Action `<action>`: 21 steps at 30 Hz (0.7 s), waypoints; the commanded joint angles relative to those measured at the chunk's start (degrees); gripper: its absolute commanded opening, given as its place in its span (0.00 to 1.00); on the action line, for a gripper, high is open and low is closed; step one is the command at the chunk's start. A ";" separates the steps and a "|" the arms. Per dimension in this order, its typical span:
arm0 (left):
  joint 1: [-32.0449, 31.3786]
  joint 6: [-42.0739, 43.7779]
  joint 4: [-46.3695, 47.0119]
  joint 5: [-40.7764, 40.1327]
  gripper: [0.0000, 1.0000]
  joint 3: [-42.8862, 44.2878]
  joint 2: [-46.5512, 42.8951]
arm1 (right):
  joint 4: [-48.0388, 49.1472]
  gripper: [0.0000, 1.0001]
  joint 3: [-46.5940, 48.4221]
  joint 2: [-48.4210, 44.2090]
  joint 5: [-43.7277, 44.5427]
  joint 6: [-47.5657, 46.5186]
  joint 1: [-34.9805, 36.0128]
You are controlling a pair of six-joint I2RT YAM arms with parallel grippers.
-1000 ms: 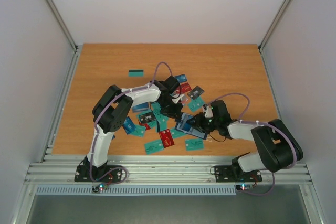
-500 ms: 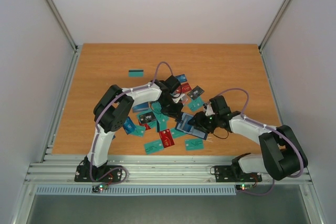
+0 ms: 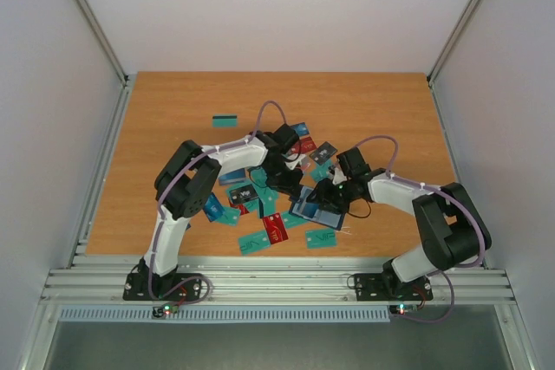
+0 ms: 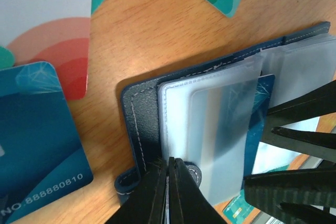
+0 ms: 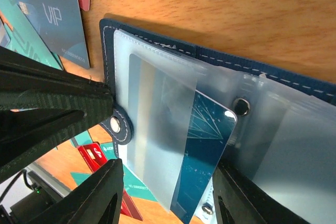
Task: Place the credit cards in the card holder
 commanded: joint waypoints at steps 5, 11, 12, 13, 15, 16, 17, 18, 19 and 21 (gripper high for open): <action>1.83 -0.05 -2.48 -4.17 0.06 1.06 -5.19 | -5.53 0.48 3.09 2.76 3.19 -2.70 0.77; 2.93 2.24 -3.30 -6.43 0.06 0.50 -2.98 | -7.11 0.48 5.00 4.05 3.00 -3.46 0.77; 2.89 2.52 -3.52 -6.43 0.06 0.73 -2.15 | -7.29 0.48 5.36 4.21 3.02 -3.64 0.82; 2.90 2.90 -3.89 -6.27 0.06 0.87 -1.28 | -7.42 0.47 5.59 4.36 2.96 -3.70 0.85; 2.94 3.24 -3.68 -5.88 0.06 0.51 -0.31 | -7.82 0.47 6.22 5.00 2.73 -3.80 0.85; 2.93 3.25 -3.22 -5.72 0.06 0.10 -0.12 | -8.06 0.47 6.59 5.32 2.48 -3.80 0.85; 2.89 3.19 -2.77 -5.36 0.06 -0.34 -0.11 | -8.20 0.47 6.87 5.57 2.37 -3.78 0.92; 2.89 2.97 -2.28 -5.01 0.05 -0.85 -0.15 | -8.25 0.47 7.16 5.83 2.21 -3.61 1.02; 2.89 2.83 -1.74 -4.52 0.06 -1.30 -0.19 | -8.27 0.47 7.44 6.09 2.00 -3.36 1.15; 2.77 2.28 -1.24 -3.82 0.06 -1.86 0.00 | -8.59 0.47 8.35 6.62 1.81 -3.06 1.51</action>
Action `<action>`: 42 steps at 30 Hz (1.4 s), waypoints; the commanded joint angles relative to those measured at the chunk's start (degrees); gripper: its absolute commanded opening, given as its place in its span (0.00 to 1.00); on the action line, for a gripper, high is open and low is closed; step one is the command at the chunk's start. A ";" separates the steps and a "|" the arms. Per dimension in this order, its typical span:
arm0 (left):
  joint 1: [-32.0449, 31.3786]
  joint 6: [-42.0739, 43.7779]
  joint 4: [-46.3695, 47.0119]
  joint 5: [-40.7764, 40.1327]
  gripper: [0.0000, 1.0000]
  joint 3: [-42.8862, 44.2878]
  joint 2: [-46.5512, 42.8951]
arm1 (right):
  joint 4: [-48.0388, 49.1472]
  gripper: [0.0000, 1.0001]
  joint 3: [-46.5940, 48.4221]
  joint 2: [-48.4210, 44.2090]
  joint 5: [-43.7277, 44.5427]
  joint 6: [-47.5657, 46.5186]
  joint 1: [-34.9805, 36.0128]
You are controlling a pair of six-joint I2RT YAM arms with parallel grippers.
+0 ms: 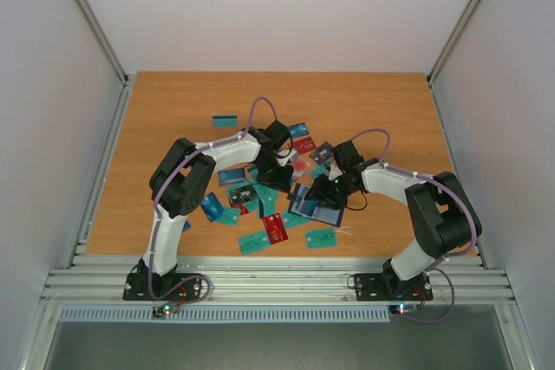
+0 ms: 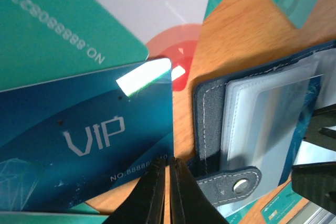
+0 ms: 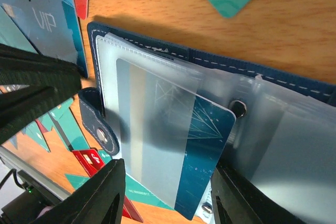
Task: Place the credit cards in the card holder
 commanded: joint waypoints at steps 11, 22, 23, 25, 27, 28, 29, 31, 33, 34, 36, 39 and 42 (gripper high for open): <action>-0.47 -2.11 3.39 4.22 0.05 -3.49 1.73 | -3.39 0.44 6.31 5.45 0.00 1.18 2.60; -0.46 -3.02 4.15 5.05 0.05 -3.56 1.95 | -3.74 0.43 9.32 7.08 -1.08 2.59 3.75; -0.33 -3.00 4.06 4.97 0.05 -3.41 1.93 | -3.99 0.43 9.45 7.12 -1.04 2.46 3.87; -0.32 -2.87 3.86 4.69 0.05 -3.23 1.67 | -4.81 0.43 9.39 6.92 -0.56 2.11 3.88; -0.29 -2.70 3.47 4.37 0.05 -3.06 1.21 | -5.85 0.43 9.30 6.63 0.23 1.46 3.89; -0.22 -2.62 3.28 4.07 0.05 -2.89 0.96 | -6.40 0.43 9.29 6.53 0.38 1.10 3.89; -0.21 -2.43 2.79 3.78 0.05 -2.64 0.68 | -6.93 0.43 9.34 6.45 0.43 0.67 3.89; -0.03 -1.68 1.27 2.81 0.07 -1.88 -0.01 | -7.98 0.44 9.63 6.43 0.76 0.12 3.89; 0.05 -0.83 0.00 1.75 0.11 -1.05 -0.98 | -9.25 0.45 10.03 6.40 1.23 -0.41 3.88; 0.20 -0.17 -0.86 1.11 0.14 -0.52 -1.36 | -10.20 0.45 10.43 6.40 1.38 -0.76 3.89; 0.23 0.81 -2.59 0.13 0.19 0.79 -1.89 | -11.59 0.45 11.13 6.35 1.94 -1.45 3.84; 0.32 2.13 -5.13 -0.38 0.23 2.84 -2.34 | -14.02 0.46 12.43 5.90 3.02 -2.54 3.79; 0.31 2.82 -6.56 -0.82 0.24 3.93 -3.17 | -15.30 0.48 13.05 4.93 3.65 -3.01 3.80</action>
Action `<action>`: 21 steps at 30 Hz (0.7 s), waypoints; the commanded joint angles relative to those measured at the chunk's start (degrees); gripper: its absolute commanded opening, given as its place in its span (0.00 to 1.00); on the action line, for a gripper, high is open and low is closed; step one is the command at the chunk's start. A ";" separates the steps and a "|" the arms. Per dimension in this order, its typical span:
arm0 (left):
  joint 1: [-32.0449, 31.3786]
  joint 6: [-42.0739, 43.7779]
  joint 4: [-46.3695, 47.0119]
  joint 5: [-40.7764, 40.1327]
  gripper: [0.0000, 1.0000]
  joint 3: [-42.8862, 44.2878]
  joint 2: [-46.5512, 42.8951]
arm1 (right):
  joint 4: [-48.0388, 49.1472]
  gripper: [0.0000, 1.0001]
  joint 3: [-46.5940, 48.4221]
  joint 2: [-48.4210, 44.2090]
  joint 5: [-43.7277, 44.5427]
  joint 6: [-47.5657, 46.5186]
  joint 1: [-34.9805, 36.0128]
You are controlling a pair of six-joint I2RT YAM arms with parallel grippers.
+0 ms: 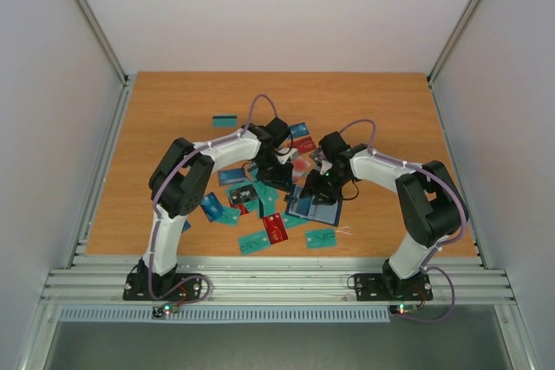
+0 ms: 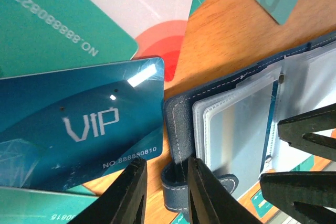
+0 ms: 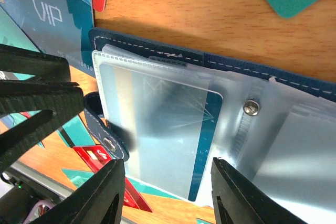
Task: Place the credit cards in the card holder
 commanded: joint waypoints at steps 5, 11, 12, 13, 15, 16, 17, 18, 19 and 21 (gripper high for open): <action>0.28 3.27 -5.66 -2.64 0.24 3.85 -4.22 | -3.00 0.47 2.17 -1.96 0.77 -1.65 0.45; 0.32 4.69 -4.78 6.34 0.24 4.27 -3.35 | -0.75 0.41 2.20 -0.51 -0.12 -0.71 0.46; 0.30 4.86 -4.83 8.33 0.24 4.66 -2.64 | -0.58 0.40 2.23 -0.24 -0.04 -0.70 0.43; 0.32 4.95 -5.19 9.55 0.25 5.09 -1.81 | -0.57 0.38 2.23 0.05 0.17 -0.62 0.39; 0.28 4.91 -5.31 10.75 0.26 5.58 -0.45 | -0.36 0.35 2.09 0.42 0.58 -0.54 0.40; 0.35 4.83 -5.55 10.74 0.27 5.65 0.05 | -0.25 0.34 2.04 0.64 0.72 -0.41 0.43; 0.33 4.84 -5.66 10.67 0.27 5.68 0.38 | -0.11 0.34 1.96 0.83 0.72 -0.39 0.45; 0.38 4.86 -5.92 10.61 0.28 5.75 0.80 | 0.07 0.33 1.87 1.08 0.72 -0.41 0.45; 0.38 4.95 -6.20 10.60 0.28 5.90 1.15 | 0.23 0.34 1.79 1.27 0.77 -0.24 0.41; 0.34 5.27 -6.75 10.39 0.29 6.06 1.71 | 0.58 0.33 1.63 1.77 0.61 -0.08 0.46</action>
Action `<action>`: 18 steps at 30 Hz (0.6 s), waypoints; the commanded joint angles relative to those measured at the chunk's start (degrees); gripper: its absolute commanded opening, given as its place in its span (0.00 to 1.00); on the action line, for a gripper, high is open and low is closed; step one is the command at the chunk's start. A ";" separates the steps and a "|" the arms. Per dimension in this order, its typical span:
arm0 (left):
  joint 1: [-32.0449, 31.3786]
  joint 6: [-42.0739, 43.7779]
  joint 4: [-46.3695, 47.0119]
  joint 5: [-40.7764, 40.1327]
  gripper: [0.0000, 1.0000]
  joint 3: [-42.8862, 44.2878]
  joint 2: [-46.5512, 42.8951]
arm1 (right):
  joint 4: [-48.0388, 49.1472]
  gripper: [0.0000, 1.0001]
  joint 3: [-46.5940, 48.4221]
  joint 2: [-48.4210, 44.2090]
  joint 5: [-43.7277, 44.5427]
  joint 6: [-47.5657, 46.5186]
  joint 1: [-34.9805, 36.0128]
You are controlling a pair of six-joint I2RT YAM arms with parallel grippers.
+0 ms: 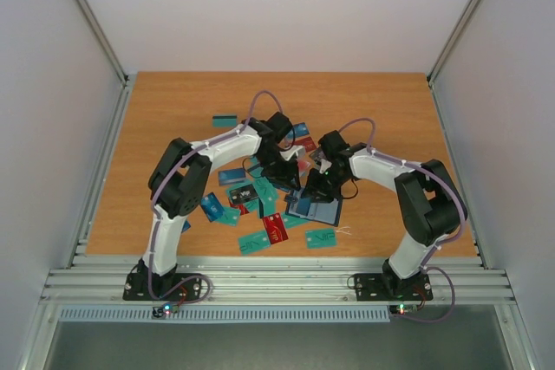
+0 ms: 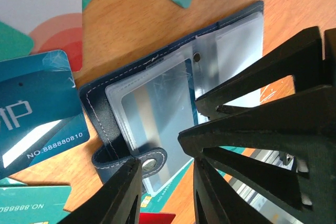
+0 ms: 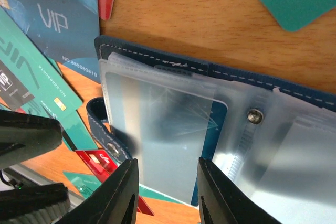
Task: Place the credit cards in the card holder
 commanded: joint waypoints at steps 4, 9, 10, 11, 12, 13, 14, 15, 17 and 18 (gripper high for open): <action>0.19 1.84 -2.66 1.33 0.32 1.78 3.44 | 1.48 0.33 0.55 2.66 0.07 0.38 0.43; 0.18 2.36 -3.37 1.80 0.32 2.56 4.69 | 1.77 0.32 0.46 3.53 -0.06 0.31 0.45; 0.16 2.38 -3.35 2.20 0.32 2.60 4.95 | 1.84 0.31 0.40 3.80 -0.14 0.26 0.46; 0.16 2.39 -3.24 2.64 0.32 2.68 5.18 | 1.76 0.31 0.35 3.99 -0.25 0.22 0.45; 0.10 2.45 -3.31 2.95 0.32 2.81 5.39 | 1.80 0.30 0.31 4.13 -0.27 0.23 0.45; 0.10 2.47 -3.22 3.19 0.32 2.86 5.50 | 1.84 0.31 0.23 4.22 -0.35 0.22 0.46; 0.01 2.52 -3.06 3.48 0.32 2.99 5.52 | 1.97 0.30 0.15 4.31 -0.43 0.22 0.46; -0.06 2.49 -3.03 3.72 0.32 3.03 5.60 | 1.99 0.30 0.20 4.40 -0.49 0.14 0.46; -0.12 2.56 -3.14 4.10 0.32 3.19 5.90 | 2.04 0.30 0.29 4.59 -0.63 0.06 0.46; -0.18 2.56 -3.18 4.10 0.32 3.28 6.02 | 2.07 0.30 0.37 4.79 -0.67 0.04 0.46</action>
